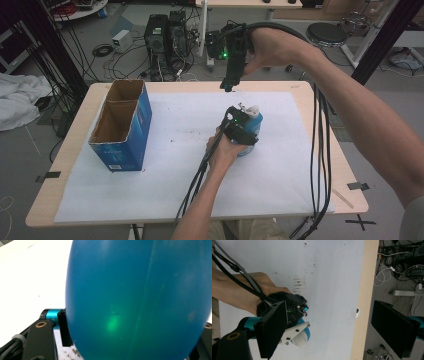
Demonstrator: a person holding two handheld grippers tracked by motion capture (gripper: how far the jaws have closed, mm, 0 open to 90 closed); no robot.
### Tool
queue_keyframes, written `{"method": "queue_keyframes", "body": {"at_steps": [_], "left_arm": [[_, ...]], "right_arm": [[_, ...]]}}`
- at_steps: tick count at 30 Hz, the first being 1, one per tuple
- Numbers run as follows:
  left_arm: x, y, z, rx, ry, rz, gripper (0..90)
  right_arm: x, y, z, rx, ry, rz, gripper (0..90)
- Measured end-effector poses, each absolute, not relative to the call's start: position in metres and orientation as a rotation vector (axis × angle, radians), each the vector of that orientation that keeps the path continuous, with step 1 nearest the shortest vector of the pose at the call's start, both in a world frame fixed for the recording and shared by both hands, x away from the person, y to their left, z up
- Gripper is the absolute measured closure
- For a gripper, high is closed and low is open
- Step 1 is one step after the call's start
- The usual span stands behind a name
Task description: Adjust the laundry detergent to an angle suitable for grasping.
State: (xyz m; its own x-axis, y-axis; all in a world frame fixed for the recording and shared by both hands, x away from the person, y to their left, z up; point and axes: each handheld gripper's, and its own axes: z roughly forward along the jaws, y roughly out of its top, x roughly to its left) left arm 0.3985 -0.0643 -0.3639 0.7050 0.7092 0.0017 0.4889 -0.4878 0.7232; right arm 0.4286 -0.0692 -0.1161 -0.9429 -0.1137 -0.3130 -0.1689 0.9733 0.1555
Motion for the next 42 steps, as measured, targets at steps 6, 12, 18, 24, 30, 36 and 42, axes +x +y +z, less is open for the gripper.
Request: {"method": "queue_keyframes", "body": {"at_steps": [6,12,18,24,30,36,42], "left_arm": [[0.3983,-0.0644,-0.3636,2.179,0.899,0.393,34.4],[0.3984,-0.0651,-0.3640,2.179,0.895,0.391,36.0],[0.3978,-0.0666,-0.3643,2.174,0.891,0.397,38.1],[0.3975,-0.0669,-0.3641,2.173,0.880,0.397,40.5],[0.3978,-0.0659,-0.3643,2.172,0.868,0.392,42.2],[0.3969,-0.0664,-0.3646,2.170,0.860,0.394,43.7],[0.3964,-0.0659,-0.3649,2.168,0.853,0.401,44.5]], "right_arm": [[0.4291,-0.0693,-0.1163,-0.203,2.815,0.258,12.9],[0.4298,-0.0698,-0.1166,-0.198,2.811,0.254,12.9],[0.4295,-0.0701,-0.1162,-0.193,2.807,0.253,12.9],[0.4298,-0.0710,-0.1166,-0.186,2.804,0.252,12.9],[0.4309,-0.0721,-0.1167,-0.178,2.800,0.247,12.9],[0.4308,-0.0720,-0.1172,-0.178,2.799,0.247,12.9],[0.4297,-0.0701,-0.1177,-0.179,2.797,0.241,13.0]]}}
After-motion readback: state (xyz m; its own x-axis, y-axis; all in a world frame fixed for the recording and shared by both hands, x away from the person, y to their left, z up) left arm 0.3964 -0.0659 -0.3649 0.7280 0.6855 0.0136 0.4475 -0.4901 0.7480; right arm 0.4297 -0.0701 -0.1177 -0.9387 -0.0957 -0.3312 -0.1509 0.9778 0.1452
